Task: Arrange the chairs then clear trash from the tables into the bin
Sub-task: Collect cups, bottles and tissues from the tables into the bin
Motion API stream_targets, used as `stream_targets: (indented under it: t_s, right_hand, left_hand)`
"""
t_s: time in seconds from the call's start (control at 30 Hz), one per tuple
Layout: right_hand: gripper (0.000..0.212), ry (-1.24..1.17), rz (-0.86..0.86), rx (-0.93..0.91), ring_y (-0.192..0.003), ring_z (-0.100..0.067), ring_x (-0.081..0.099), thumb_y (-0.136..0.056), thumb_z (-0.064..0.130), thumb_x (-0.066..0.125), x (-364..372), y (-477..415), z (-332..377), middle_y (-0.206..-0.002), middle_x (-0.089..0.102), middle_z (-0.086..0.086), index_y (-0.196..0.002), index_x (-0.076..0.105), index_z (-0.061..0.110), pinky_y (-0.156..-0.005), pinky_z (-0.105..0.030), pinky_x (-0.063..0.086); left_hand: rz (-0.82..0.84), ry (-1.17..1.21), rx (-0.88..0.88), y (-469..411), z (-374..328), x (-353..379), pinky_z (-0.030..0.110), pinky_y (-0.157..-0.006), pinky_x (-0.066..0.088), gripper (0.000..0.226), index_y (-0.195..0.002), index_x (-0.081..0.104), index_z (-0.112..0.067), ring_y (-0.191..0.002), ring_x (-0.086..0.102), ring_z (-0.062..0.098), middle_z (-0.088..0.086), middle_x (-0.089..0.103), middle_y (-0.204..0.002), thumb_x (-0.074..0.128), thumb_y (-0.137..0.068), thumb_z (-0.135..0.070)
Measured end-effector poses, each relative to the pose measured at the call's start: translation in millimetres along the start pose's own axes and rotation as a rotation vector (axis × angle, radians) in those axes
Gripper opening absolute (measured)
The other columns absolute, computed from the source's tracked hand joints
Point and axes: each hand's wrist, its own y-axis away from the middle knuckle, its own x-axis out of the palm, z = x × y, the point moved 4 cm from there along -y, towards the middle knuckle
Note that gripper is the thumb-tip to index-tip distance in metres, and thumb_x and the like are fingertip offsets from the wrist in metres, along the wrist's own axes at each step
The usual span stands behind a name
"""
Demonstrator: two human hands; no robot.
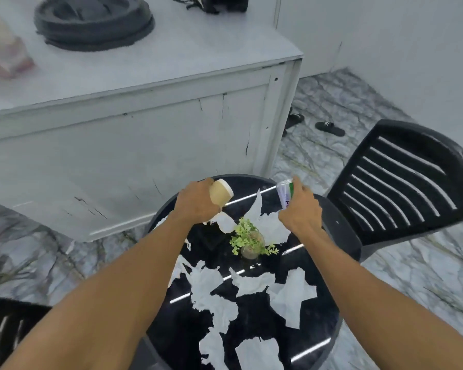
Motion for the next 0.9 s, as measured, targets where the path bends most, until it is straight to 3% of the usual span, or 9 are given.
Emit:
stream_targets:
  t_s: [0.17, 0.27, 0.5, 0.6, 0.7, 0.9]
  right_hand:
    - [0.103, -0.078, -0.137, -0.332, -0.101, -0.033, 0.059, -0.065, 0.018, 0.082, -29, 45, 129, -0.131, 0.052, -0.007, -0.145, 0.019, 0.027, -0.071, -0.039, 0.048]
    - [0.103, -0.099, -0.123, -0.501, -0.108, -0.032, 0.056, -0.066, 0.025, 0.083, -26, 102, 214, -0.132, 0.052, -0.006, -0.146, 0.018, 0.028, -0.082, -0.044, 0.052]
    - [0.1, -0.182, 0.058, -0.893, -0.108, -0.03, 0.052, -0.066, 0.036, 0.082, 38, 287, 400, -0.128, 0.056, -0.007, -0.147, 0.024, 0.025, -0.079, -0.038, 0.047]
    - [0.101, -0.222, 0.162, -1.069, -0.108, -0.032, 0.054, -0.063, 0.039, 0.085, 68, 380, 475, -0.126, 0.058, -0.008, -0.145, 0.028, 0.024, -0.078, -0.038, 0.049]
    - [0.099, -0.228, 0.229, -1.252, -0.106, -0.035, 0.056, -0.062, 0.037, 0.084, 98, 473, 539, -0.12, 0.06, -0.01, -0.144, 0.031, 0.022, -0.076, -0.037, 0.049]
    - [0.095, -0.189, 0.398, -1.515, -0.104, -0.034, 0.053, -0.064, 0.044, 0.082, 165, 626, 618, -0.113, 0.06, -0.009, -0.14, 0.03, 0.021, -0.071, -0.039, 0.044]
  left_hand:
    - [-0.168, 0.065, -0.084, 77, 59, -76, 0.036, -0.083, 0.049, 0.077, -0.14, 0.046, -0.028, -0.106, 0.062, 0.029, 0.004, 0.064, -0.121, 0.079, -0.071, -0.04]
    - [-0.301, 0.068, -0.142, 146, 113, -123, 0.037, -0.085, 0.047, 0.079, -0.143, 0.045, -0.026, -0.11, 0.061, 0.031, 0.007, 0.064, -0.123, 0.079, -0.072, -0.042]
    - [-0.554, 0.06, -0.392, 363, 264, -195, 0.039, -0.087, 0.048, 0.082, -0.144, 0.044, -0.026, -0.114, 0.06, 0.033, 0.009, 0.064, -0.126, 0.08, -0.072, -0.046]
    - [-0.655, 0.032, -0.547, 465, 327, -215, 0.039, -0.082, 0.05, 0.071, -0.134, 0.051, -0.031, -0.106, 0.065, 0.034, 0.008, 0.069, -0.115, 0.079, -0.07, -0.045]
    - [-0.702, 0.035, -0.728, 563, 384, -220, 0.04, -0.077, 0.051, 0.062, -0.123, 0.054, -0.03, -0.099, 0.065, 0.034, 0.006, 0.07, -0.106, 0.076, -0.068, -0.047]
    - [-0.769, 0.103, -1.056, 719, 476, -190, 0.041, -0.083, 0.053, 0.068, -0.128, 0.054, -0.03, -0.106, 0.063, 0.034, 0.006, 0.069, -0.115, 0.076, -0.065, -0.044]
